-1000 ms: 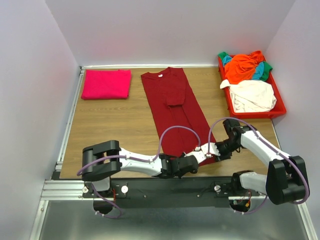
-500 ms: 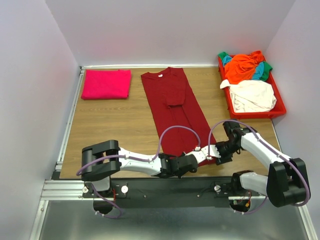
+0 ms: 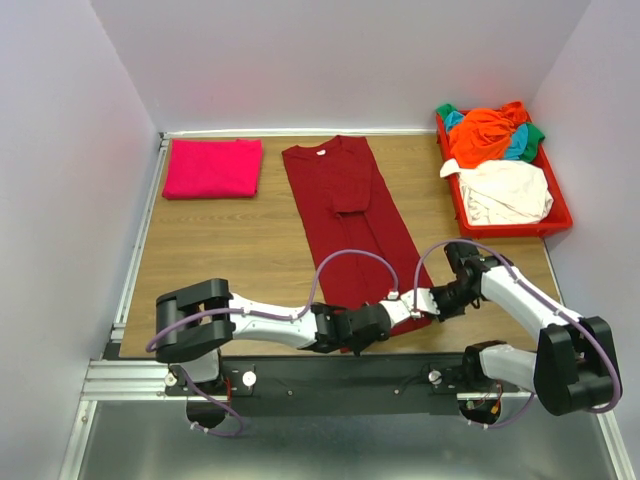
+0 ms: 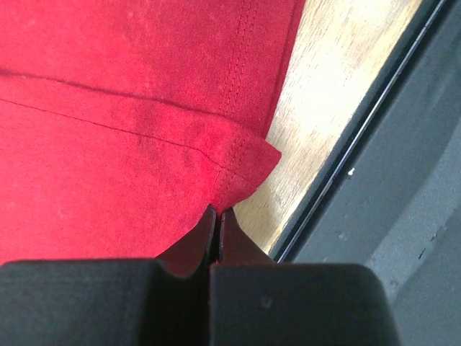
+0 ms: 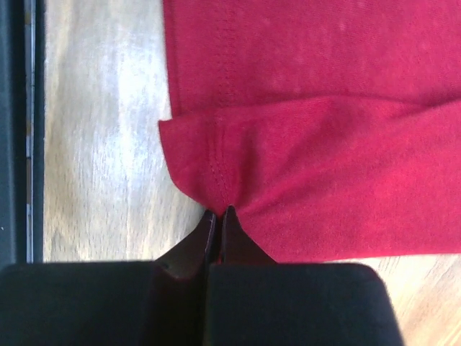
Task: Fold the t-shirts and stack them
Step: Fold the tshirt
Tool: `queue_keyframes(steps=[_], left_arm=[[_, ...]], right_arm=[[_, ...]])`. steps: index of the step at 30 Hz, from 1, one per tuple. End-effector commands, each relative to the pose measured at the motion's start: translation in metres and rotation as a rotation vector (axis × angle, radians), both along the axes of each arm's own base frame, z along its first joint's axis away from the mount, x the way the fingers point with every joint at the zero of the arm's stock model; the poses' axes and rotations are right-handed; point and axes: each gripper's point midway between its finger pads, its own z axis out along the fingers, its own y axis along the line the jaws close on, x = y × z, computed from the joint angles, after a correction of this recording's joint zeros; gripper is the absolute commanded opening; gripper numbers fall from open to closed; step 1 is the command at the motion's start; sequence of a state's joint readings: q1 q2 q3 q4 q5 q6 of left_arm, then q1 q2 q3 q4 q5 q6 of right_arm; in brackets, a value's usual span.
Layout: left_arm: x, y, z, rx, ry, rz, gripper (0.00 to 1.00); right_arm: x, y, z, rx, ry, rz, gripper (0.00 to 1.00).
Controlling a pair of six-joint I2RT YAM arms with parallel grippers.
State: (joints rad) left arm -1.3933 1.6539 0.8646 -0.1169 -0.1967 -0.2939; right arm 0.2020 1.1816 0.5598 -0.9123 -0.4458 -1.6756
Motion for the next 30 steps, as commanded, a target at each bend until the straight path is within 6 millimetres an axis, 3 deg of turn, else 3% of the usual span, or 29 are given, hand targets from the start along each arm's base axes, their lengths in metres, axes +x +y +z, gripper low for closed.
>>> queue_keyframes(steps=[1,4,9,10,12,14,18,19,20,22,23,24,25,26,27,28,29,30], left_arm=[[-0.002,-0.005,0.019,-0.064,-0.005,-0.048,0.00],[0.009,-0.005,0.035,-0.105,0.000,-0.041,0.00],[0.056,0.001,0.077,-0.227,-0.024,0.025,0.00],[0.077,0.008,0.084,-0.248,-0.027,0.066,0.00],[0.099,0.014,0.099,-0.281,-0.058,0.096,0.00],[0.137,0.030,0.110,-0.301,-0.072,0.147,0.00],[0.187,0.043,0.125,-0.313,-0.122,0.203,0.00],[0.209,0.053,0.120,-0.299,-0.131,0.242,0.00],[0.226,0.052,0.132,-0.313,-0.157,0.257,0.00],[0.250,0.059,0.131,-0.301,-0.165,0.276,0.00],[0.269,0.069,0.119,-0.283,-0.150,0.311,0.00],[0.285,0.068,0.131,-0.307,-0.166,0.319,0.00],[0.294,0.068,0.118,-0.298,-0.135,0.316,0.00],[0.302,0.070,0.129,-0.321,-0.148,0.317,0.00],[0.320,0.077,0.127,-0.323,-0.138,0.331,0.00],[0.328,0.079,0.126,-0.323,-0.136,0.341,0.00],[0.336,0.082,0.112,-0.307,-0.111,0.353,0.00],[0.351,0.088,0.121,-0.312,-0.138,0.351,0.00]], right_arm=[[0.021,0.008,0.011,0.033,-0.053,-0.070,0.01],[0.036,0.019,0.031,0.091,-0.067,-0.127,0.01],[0.065,0.037,0.057,0.173,-0.047,-0.216,0.01],[0.083,0.041,0.070,0.193,-0.089,-0.229,0.01],[0.101,0.045,0.071,0.200,-0.073,-0.294,0.01],[0.135,0.052,0.079,0.226,-0.108,-0.335,0.01],[0.192,0.067,0.097,0.282,-0.143,-0.417,0.01],[0.203,0.070,0.083,0.272,-0.105,-0.442,0.01],[0.226,0.075,0.099,0.293,-0.140,-0.480,0.01],[0.255,0.080,0.101,0.308,-0.167,-0.514,0.01],[0.266,0.084,0.085,0.296,-0.132,-0.550,0.01],[0.289,0.087,0.102,0.315,-0.183,-0.564,0.01],[0.300,0.091,0.086,0.301,-0.157,-0.577,0.01],[0.309,0.094,0.100,0.318,-0.188,-0.586,0.01],[0.328,0.099,0.101,0.327,-0.197,-0.605,0.01],[0.335,0.101,0.096,0.322,-0.196,-0.614,0.01],[0.344,0.104,0.098,0.329,-0.204,-0.623,0.01],[0.352,0.105,0.083,0.313,-0.186,-0.644,0.01]])
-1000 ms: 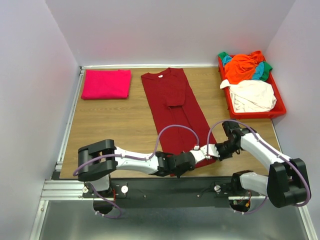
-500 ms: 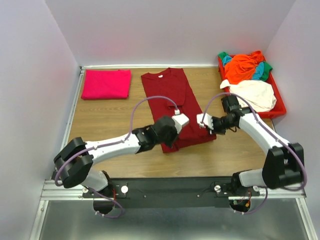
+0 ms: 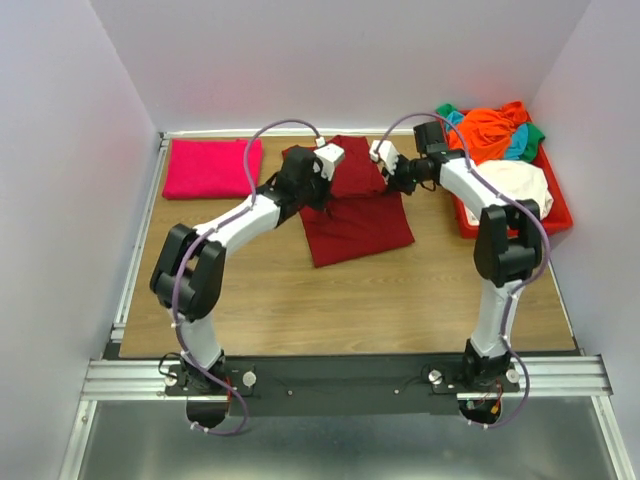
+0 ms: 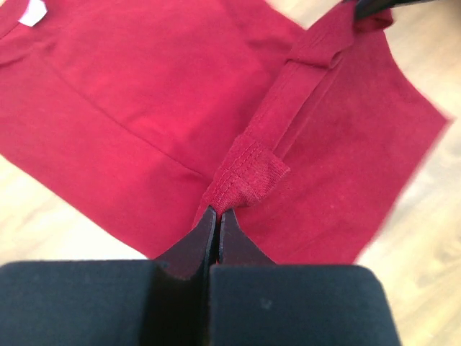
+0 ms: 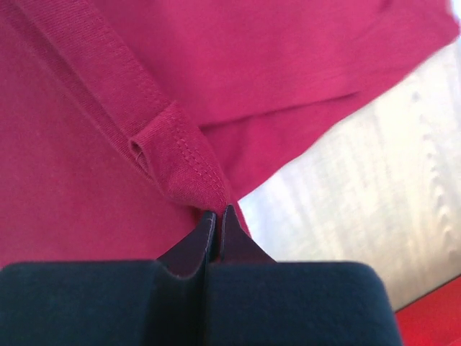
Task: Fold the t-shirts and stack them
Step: Fold the tshirt
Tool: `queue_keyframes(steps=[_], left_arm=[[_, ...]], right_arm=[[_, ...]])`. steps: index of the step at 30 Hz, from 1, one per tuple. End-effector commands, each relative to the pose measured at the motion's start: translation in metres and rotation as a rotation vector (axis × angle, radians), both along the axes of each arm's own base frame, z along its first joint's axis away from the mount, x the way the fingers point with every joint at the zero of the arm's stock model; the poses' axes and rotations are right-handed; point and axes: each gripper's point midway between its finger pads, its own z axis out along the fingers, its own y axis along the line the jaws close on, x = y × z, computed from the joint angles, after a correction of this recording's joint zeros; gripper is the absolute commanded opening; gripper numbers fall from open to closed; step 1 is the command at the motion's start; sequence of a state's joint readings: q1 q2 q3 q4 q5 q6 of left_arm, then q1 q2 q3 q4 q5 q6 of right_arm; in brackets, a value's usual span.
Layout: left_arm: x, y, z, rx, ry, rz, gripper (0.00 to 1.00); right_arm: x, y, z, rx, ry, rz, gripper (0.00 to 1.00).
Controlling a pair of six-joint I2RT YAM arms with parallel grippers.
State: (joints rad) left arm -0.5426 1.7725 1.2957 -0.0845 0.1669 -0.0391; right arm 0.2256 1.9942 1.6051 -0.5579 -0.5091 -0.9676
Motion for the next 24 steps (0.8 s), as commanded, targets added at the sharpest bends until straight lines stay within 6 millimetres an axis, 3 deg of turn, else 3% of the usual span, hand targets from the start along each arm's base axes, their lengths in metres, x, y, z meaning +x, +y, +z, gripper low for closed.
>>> queue_keyframes(steps=[1,2,3,4,6,9,18,19,20,21,22,23,24], left_arm=[[0.029,0.010,-0.002,-0.001,0.010,-0.046,0.00],[0.035,0.013,-0.014,0.013,0.029,-0.042,0.00],[0.042,0.015,-0.009,0.010,0.019,-0.038,0.00],[0.047,0.022,-0.012,0.014,0.030,-0.028,0.00],[0.054,0.028,-0.019,0.022,0.039,-0.025,0.00],[0.065,0.039,-0.026,0.028,0.052,-0.016,0.00],[0.081,0.044,-0.038,0.025,0.074,-0.007,0.00],[0.085,0.049,-0.039,0.033,0.082,0.036,0.07],[0.090,0.056,-0.041,0.042,0.088,0.079,0.13],[0.105,0.072,-0.035,0.073,0.062,0.175,0.29],[0.113,0.081,-0.031,0.088,0.042,0.224,0.51],[0.120,0.090,-0.014,0.069,0.013,0.299,0.76],[0.127,0.101,-0.001,0.074,-0.028,0.355,0.98]], right_arm=[[0.037,0.012,-0.010,0.017,0.008,-0.099,0.01],[0.050,0.017,0.002,0.028,-0.029,-0.103,0.01],[0.055,0.018,-0.012,0.023,-0.006,-0.114,0.01],[0.066,0.020,-0.002,0.035,-0.031,-0.121,0.01],[0.072,0.023,-0.015,0.034,-0.015,-0.132,0.01],[0.081,0.027,-0.023,0.035,-0.010,-0.147,0.01],[0.091,0.028,-0.034,0.024,-0.001,-0.191,0.04],[0.098,0.027,-0.031,0.022,-0.018,-0.215,0.10],[0.102,0.028,-0.029,0.025,-0.026,-0.232,0.32],[0.113,0.025,-0.026,0.038,-0.045,-0.306,0.54],[0.121,0.022,-0.022,0.052,-0.061,-0.355,0.77],[0.129,0.022,-0.011,0.070,-0.088,-0.393,1.00],[0.141,0.015,0.003,0.098,-0.131,-0.490,1.00]])
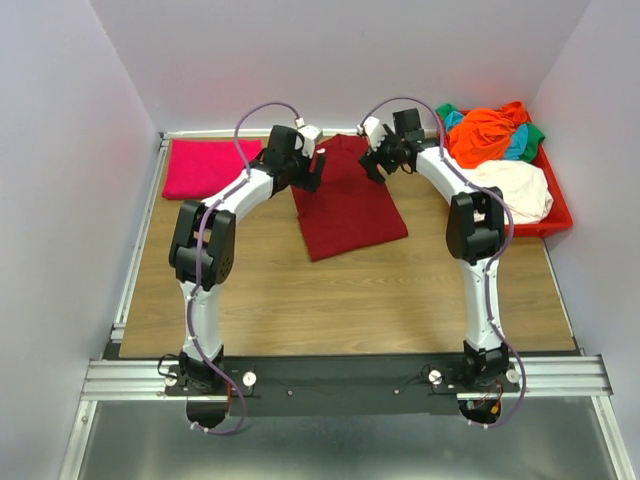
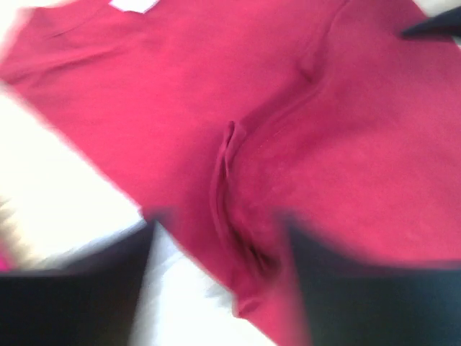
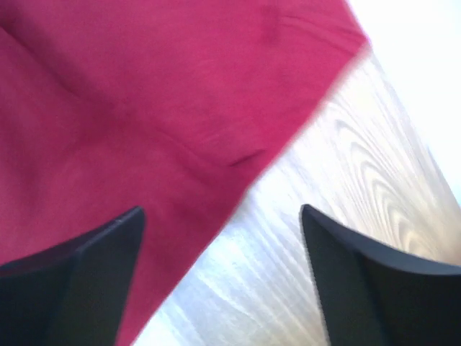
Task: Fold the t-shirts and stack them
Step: Fold the tshirt
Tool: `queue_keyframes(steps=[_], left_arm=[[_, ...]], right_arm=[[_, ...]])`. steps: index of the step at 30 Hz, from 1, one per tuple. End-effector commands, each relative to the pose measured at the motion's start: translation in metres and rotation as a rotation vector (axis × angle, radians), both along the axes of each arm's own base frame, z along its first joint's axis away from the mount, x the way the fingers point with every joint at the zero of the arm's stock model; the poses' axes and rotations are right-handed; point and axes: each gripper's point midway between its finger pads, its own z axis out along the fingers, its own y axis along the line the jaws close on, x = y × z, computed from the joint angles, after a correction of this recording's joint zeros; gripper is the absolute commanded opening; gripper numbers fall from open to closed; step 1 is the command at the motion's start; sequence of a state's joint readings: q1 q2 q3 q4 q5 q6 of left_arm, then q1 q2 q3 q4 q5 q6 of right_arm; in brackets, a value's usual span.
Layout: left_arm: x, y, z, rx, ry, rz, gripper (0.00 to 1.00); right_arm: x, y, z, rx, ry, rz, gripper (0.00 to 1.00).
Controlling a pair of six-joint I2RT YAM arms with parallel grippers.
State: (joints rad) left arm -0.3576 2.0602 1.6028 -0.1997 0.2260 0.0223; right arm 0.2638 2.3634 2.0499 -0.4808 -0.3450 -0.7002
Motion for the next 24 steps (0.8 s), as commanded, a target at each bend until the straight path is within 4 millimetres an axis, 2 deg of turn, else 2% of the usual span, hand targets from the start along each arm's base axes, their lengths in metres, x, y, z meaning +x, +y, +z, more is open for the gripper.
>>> queue_keyframes(steps=[1,2,3,4,5,7,8,9,10,11,12,13,14,15,17,18,19,21,22,24], left_arm=[[0.046,0.068,0.057,0.060,-0.183,0.346,0.98],[0.047,0.077,0.087,0.063,-0.257,0.368,0.98],[0.050,0.083,0.104,0.055,-0.313,0.386,0.98],[0.048,0.086,0.118,0.072,-0.354,0.370,0.98],[0.041,0.089,0.147,0.069,-0.414,0.357,0.98],[0.030,0.087,0.156,0.090,-0.458,0.286,0.98],[0.018,0.091,0.171,0.080,-0.482,0.281,0.98],[0.014,0.092,0.174,0.065,-0.502,0.275,0.98],[0.001,0.081,0.154,0.049,-0.474,0.169,0.98],[-0.007,0.078,0.149,0.032,-0.460,0.113,0.98],[-0.026,0.065,0.139,-0.012,-0.428,-0.008,0.93],[-0.036,0.058,0.133,-0.006,-0.419,-0.073,0.90],[-0.049,0.052,0.139,-0.008,-0.440,-0.127,0.86],[-0.069,0.035,0.120,0.006,-0.416,-0.200,0.84],[-0.090,0.022,0.112,0.122,-0.493,-0.292,0.84],[-0.111,0.019,0.098,0.168,-0.502,-0.337,0.84],[-0.133,0.000,0.098,0.258,-0.586,-0.467,0.84],[-0.159,-0.013,0.077,0.333,-0.611,-0.595,0.82],[-0.181,-0.022,0.055,0.374,-0.604,-0.665,0.82],[-0.192,-0.021,0.036,0.443,-0.604,-0.708,0.82]], right_arm=[[0.041,-0.014,0.037,0.062,-0.124,-0.278,1.00],[0.043,-0.016,0.045,0.071,-0.139,-0.303,1.00],[0.042,-0.018,0.063,0.090,-0.166,-0.305,1.00],[0.038,-0.015,0.072,0.100,-0.176,-0.285,1.00],[0.024,-0.014,0.060,0.090,-0.139,-0.254,1.00],[0.001,0.000,0.069,0.109,-0.137,-0.105,1.00],[-0.016,0.004,0.089,0.119,-0.160,-0.038,1.00],[-0.032,0.007,0.095,0.118,-0.169,0.033,1.00],[-0.070,0.012,0.086,0.104,-0.164,0.192,1.00],[-0.090,0.014,0.085,0.094,-0.174,0.280,1.00],[-0.129,0.016,0.054,0.062,-0.141,0.440,1.00],[-0.146,0.014,0.049,0.045,-0.143,0.510,1.00],[-0.162,0.012,0.057,0.025,-0.175,0.572,1.00],[-0.174,0.009,0.050,-0.017,-0.203,0.656,1.00],[-0.201,0.000,0.028,-0.052,-0.124,0.701,0.97],[-0.203,-0.005,0.023,-0.075,-0.116,0.709,0.96],[-0.207,-0.013,0.011,-0.119,-0.084,0.700,0.93],[-0.207,-0.021,-0.001,-0.165,-0.064,0.698,0.90],[-0.205,-0.027,-0.011,-0.204,-0.045,0.694,0.89],[-0.200,-0.031,-0.018,-0.226,-0.024,0.674,0.83]])
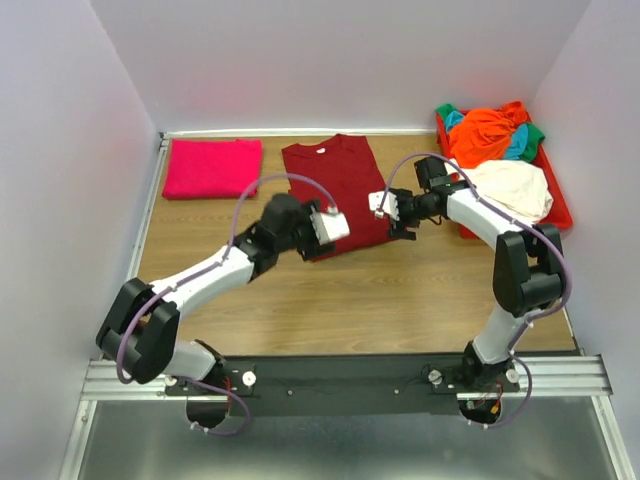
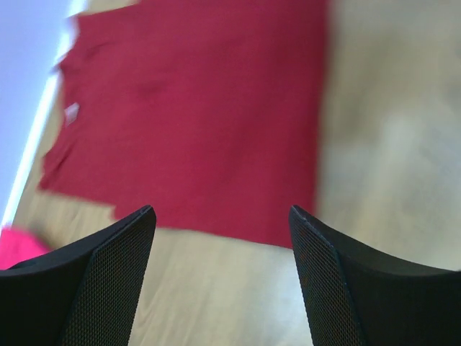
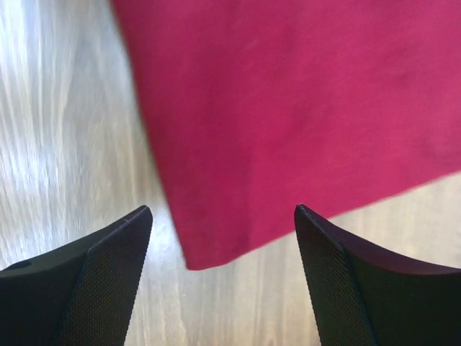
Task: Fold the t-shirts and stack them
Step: Fold the tshirt
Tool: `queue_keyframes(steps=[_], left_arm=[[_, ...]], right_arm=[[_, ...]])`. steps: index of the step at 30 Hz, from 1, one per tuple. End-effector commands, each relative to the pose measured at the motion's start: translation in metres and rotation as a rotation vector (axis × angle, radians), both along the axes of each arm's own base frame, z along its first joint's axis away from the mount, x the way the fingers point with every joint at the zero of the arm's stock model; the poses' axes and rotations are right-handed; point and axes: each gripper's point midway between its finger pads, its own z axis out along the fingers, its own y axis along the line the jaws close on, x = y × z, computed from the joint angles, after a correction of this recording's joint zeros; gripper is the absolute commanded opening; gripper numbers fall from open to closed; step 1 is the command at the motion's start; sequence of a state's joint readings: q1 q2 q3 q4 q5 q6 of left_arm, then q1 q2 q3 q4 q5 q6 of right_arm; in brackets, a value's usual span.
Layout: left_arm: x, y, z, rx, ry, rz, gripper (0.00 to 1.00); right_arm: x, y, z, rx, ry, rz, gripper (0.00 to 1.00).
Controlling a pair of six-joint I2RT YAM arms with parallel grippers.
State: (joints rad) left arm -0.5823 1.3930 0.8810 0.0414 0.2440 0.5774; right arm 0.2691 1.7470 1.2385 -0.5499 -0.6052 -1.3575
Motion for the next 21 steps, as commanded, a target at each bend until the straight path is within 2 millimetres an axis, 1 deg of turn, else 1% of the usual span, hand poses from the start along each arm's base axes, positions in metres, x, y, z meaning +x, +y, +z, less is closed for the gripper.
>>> queue_keyframes(steps=[1,2,3,4,5,7,8,9,10,11,12,16,18,19,20,21], left_arm=[[-0.024,-0.003,-0.021,0.194,-0.144,-0.154,0.81],[-0.024,-0.007,-0.022,0.191,-0.149,-0.159,0.81],[-0.023,-0.009,-0.028,0.197,-0.135,-0.164,0.81],[-0.022,-0.012,-0.029,0.200,-0.137,-0.167,0.80],[-0.024,-0.018,-0.040,0.217,-0.118,-0.185,0.80],[-0.022,-0.024,-0.045,0.242,-0.123,-0.191,0.79],[-0.021,-0.025,-0.058,0.269,-0.102,-0.195,0.79],[-0.021,-0.027,-0.062,0.281,-0.101,-0.196,0.78],[-0.017,-0.027,-0.070,0.301,-0.099,-0.188,0.77],[-0.015,-0.027,-0.068,0.303,-0.105,-0.185,0.77],[-0.015,-0.027,-0.076,0.318,-0.092,-0.186,0.76],[-0.009,-0.027,-0.084,0.348,-0.093,-0.177,0.76],[-0.008,-0.026,-0.092,0.367,-0.083,-0.181,0.76],[-0.007,-0.026,-0.095,0.375,-0.080,-0.180,0.76],[-0.007,-0.025,-0.103,0.388,-0.066,-0.178,0.76],[-0.004,-0.025,-0.105,0.396,-0.064,-0.172,0.75]], right_arm=[[-0.006,-0.015,-0.038,-0.119,0.055,0.038,0.80],[-0.003,-0.016,-0.039,-0.122,0.059,0.030,0.78],[0.000,-0.016,-0.040,-0.125,0.059,0.025,0.76],[0.000,-0.016,-0.043,-0.129,0.063,0.026,0.76],[0.000,-0.016,-0.048,-0.132,0.071,0.030,0.76],[0.002,-0.017,-0.052,-0.139,0.063,0.035,0.77],[0.002,-0.017,-0.054,-0.142,0.066,0.036,0.77],[0.002,-0.018,-0.055,-0.147,0.062,0.037,0.78],[0.003,-0.018,-0.058,-0.154,0.059,0.043,0.78],[0.002,-0.019,-0.058,-0.158,0.059,0.044,0.78],[0.002,-0.020,-0.061,-0.164,0.061,0.045,0.78],[0.002,-0.021,-0.065,-0.178,0.060,0.056,0.78],[0.002,-0.022,-0.068,-0.184,0.063,0.054,0.78],[0.004,-0.023,-0.069,-0.186,0.065,0.049,0.78],[0.007,-0.022,-0.069,-0.187,0.064,0.041,0.77],[0.009,-0.022,-0.068,-0.182,0.066,0.029,0.76]])
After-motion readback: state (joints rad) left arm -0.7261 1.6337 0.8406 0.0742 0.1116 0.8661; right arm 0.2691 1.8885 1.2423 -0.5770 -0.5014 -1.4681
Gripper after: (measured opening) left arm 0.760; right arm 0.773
